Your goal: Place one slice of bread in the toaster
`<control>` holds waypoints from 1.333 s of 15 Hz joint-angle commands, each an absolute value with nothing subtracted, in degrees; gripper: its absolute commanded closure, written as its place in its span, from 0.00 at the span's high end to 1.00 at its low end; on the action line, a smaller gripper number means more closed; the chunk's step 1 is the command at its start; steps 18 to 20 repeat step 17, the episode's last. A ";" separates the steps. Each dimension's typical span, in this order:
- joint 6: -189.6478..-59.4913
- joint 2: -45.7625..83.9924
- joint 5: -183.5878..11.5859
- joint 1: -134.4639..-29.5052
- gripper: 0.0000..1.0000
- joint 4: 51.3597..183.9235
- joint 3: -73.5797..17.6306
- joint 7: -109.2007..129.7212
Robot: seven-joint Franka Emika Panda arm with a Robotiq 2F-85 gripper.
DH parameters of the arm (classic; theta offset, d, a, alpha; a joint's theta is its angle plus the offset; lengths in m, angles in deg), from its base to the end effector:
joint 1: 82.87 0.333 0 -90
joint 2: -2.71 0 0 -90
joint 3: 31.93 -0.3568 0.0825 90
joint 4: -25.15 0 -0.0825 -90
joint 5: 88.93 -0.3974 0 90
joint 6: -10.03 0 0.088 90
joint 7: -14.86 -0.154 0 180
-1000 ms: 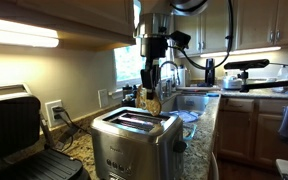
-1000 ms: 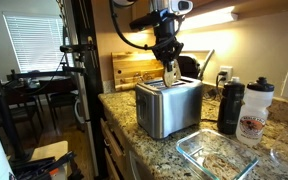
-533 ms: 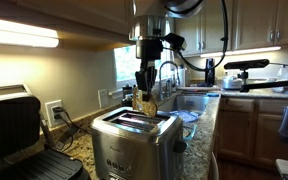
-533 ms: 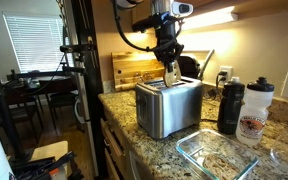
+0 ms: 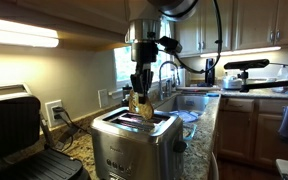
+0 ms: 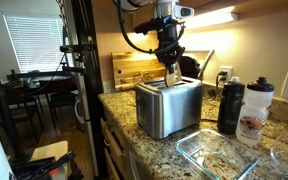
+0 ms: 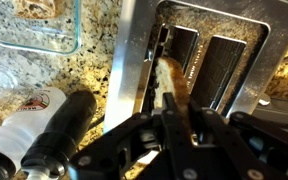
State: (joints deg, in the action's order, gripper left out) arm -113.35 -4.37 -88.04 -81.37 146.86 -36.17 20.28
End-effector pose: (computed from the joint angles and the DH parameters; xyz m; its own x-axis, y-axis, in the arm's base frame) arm 0.5413 0.0541 0.4676 0.9681 0.2016 0.1488 0.1982 -0.9794 0.0374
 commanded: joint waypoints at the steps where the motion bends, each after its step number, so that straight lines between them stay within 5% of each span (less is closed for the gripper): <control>1: -112.39 -3.72 -87.35 -80.67 0.08 145.74 -36.02 18.13; 2: -112.36 -3.62 -87.39 -80.68 0.38 145.67 -36.00 18.00; 12: -112.50 -4.10 -87.61 -80.69 0.97 145.82 -35.97 17.12; 20: -113.23 -3.78 -87.97 -80.78 1.00 146.16 -35.63 18.90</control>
